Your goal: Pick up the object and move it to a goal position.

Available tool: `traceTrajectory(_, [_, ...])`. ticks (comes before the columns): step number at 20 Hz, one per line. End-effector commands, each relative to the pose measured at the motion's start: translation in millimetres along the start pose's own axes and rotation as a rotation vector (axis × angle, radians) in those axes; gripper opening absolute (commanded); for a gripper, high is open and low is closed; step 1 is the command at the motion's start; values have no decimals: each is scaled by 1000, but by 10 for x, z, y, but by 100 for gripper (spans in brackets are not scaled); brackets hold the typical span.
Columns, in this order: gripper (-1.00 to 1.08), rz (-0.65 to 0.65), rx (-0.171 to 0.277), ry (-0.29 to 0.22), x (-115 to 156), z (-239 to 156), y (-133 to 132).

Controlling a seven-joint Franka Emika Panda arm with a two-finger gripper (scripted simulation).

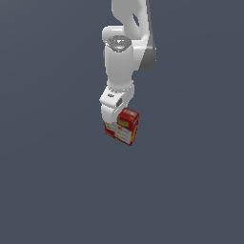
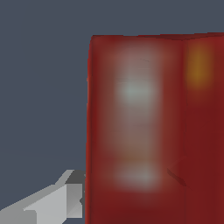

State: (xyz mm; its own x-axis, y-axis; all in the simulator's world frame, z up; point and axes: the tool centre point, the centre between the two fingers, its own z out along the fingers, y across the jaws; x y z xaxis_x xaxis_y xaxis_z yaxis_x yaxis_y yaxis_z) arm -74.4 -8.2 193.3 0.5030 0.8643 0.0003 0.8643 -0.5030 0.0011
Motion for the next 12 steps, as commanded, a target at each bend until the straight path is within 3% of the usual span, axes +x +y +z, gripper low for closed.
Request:
traceTrajectory(1, [-100,0,0,0,3,-9,3])
traceTrajectory(12, [-100,0,0,0,92,-415,79])
